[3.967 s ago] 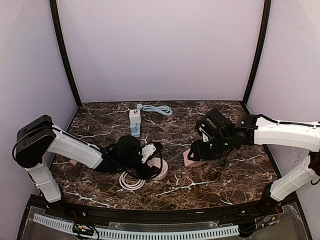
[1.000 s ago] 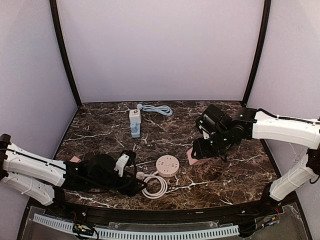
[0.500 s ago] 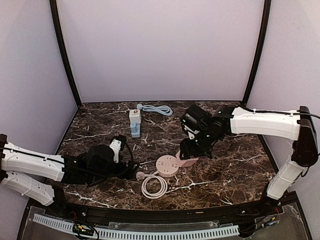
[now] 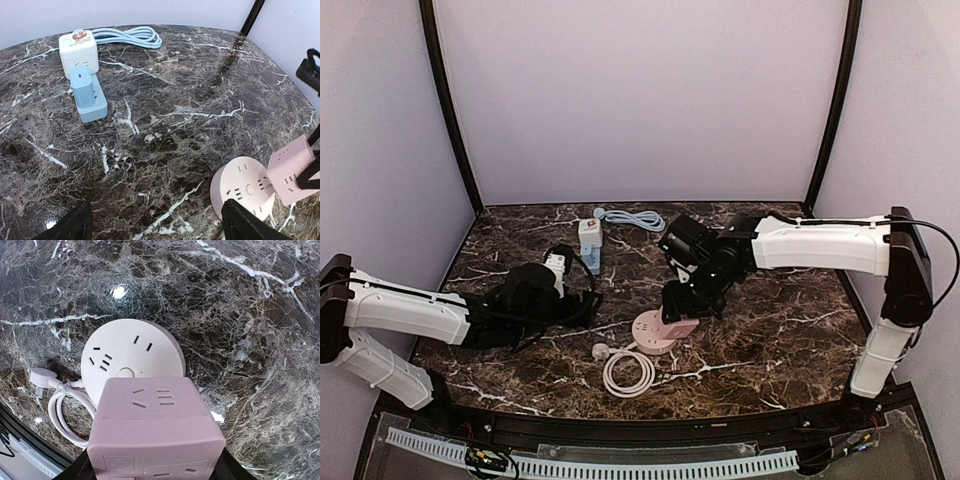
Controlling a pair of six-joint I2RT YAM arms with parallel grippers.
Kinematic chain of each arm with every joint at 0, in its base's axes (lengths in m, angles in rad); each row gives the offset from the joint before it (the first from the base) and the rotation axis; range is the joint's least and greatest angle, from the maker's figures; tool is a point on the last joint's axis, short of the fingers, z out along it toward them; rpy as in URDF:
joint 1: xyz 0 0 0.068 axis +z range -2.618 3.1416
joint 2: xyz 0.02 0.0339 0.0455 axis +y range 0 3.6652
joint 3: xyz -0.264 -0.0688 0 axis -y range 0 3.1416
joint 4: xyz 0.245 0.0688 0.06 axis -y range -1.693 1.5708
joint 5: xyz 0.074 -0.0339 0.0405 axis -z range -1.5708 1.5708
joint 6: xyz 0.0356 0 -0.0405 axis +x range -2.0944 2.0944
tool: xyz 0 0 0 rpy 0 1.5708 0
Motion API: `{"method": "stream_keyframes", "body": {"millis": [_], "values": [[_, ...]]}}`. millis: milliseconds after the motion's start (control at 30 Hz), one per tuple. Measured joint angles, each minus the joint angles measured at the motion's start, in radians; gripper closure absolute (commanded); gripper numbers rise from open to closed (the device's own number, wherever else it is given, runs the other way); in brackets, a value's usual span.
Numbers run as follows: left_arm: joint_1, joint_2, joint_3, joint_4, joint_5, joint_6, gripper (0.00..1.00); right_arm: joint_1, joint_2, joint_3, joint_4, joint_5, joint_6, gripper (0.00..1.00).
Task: Insert the plug
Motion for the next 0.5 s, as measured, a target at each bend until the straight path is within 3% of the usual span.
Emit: {"method": "stream_keyframes", "body": {"millis": [500], "values": [[0.001,-0.002,-0.027,0.075,0.0,0.0,0.11,0.033,0.062,0.061,-0.027,0.063,0.093,1.0]]}}
